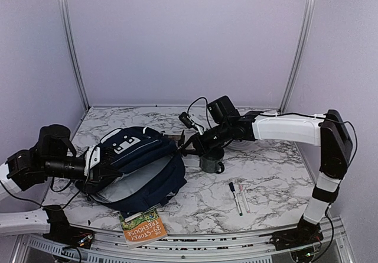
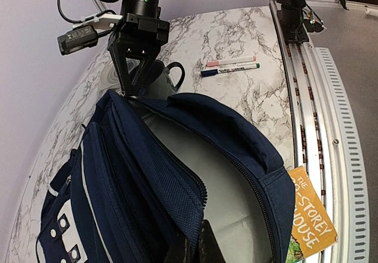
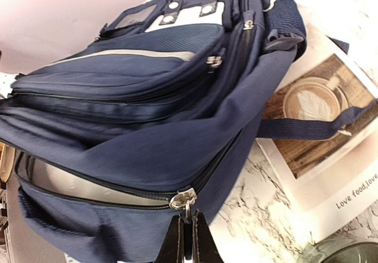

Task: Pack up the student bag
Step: Unzip the largest pocket of the student bag, then hold the largest pocket of the student bag.

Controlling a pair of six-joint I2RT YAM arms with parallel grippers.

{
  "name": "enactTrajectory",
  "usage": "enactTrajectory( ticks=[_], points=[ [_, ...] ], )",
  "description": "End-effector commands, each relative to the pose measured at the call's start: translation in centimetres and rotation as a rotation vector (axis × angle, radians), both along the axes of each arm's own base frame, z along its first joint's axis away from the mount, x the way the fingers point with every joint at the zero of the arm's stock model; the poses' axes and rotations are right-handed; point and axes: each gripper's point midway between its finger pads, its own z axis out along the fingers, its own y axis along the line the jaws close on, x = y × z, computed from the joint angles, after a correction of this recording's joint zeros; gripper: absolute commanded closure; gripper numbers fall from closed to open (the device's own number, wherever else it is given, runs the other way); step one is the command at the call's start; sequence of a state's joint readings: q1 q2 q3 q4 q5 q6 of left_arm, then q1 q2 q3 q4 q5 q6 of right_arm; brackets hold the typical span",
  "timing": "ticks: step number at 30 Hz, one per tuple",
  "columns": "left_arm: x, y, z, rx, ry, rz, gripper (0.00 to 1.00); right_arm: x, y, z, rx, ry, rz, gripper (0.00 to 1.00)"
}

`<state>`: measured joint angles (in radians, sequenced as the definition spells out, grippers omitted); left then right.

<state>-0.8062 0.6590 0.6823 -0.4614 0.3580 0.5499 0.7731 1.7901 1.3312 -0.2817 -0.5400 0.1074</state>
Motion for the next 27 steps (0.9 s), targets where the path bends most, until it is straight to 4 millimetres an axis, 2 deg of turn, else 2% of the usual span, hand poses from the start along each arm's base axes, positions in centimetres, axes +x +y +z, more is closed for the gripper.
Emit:
enactTrajectory(
  ticks=[1, 2, 4, 6, 8, 10, 14, 17, 19, 21, 23, 27],
  points=[
    [-0.5, 0.3, 0.3, -0.017, 0.001, -0.002, 1.0, 2.0, -0.3, -0.4, -0.033, -0.013, -0.042, 1.0],
    [0.0, 0.4, -0.2, 0.002, 0.011, 0.025, 0.98, 1.1, 0.5, -0.2, -0.025, -0.016, -0.012, 1.0],
    [1.3, 0.6, -0.9, 0.039, 0.03, 0.099, 0.71, -0.4, 1.9, 0.0, -0.013, -0.021, 0.042, 1.0],
    [2.1, 0.3, -1.1, 0.056, 0.07, 0.137, 0.58, -2.5, 3.6, 0.8, 0.015, -0.025, 0.101, 1.0],
    [2.5, -0.2, -0.6, 0.047, 0.094, 0.147, 0.45, -3.8, 4.8, 2.1, 0.057, -0.028, 0.134, 1.0],
    [1.9, -1.1, 1.2, -0.018, 0.119, 0.105, 0.37, -4.7, 5.6, 3.4, 0.098, -0.027, 0.151, 1.0],
    [-0.8, -2.8, 5.7, -0.243, 0.131, -0.046, 0.2, -5.9, 6.6, 5.3, 0.144, -0.03, 0.17, 1.0],
    [-1.5, -3.1, 7.1, -0.3, 0.177, -0.076, 0.17, -6.3, 6.9, 6.9, 0.168, -0.049, 0.172, 1.0],
    [-1.4, -3.6, 6.7, -0.288, 0.231, -0.078, 0.15, -6.5, 7.2, 7.7, 0.183, -0.061, 0.173, 1.0],
    [-0.3, -3.9, 5.3, -0.24, 0.27, -0.022, 0.15, -6.8, 7.5, 8.2, 0.193, -0.067, 0.179, 1.0],
    [1.4, -4.0, 3.9, -0.187, 0.28, 0.057, 0.19, -7.0, 7.7, 8.2, 0.192, -0.077, 0.188, 1.0],
    [4.2, -4.5, 3.3, -0.182, 0.277, 0.177, 0.3, -7.0, 7.8, 7.8, 0.181, -0.069, 0.178, 1.0]
  ],
)
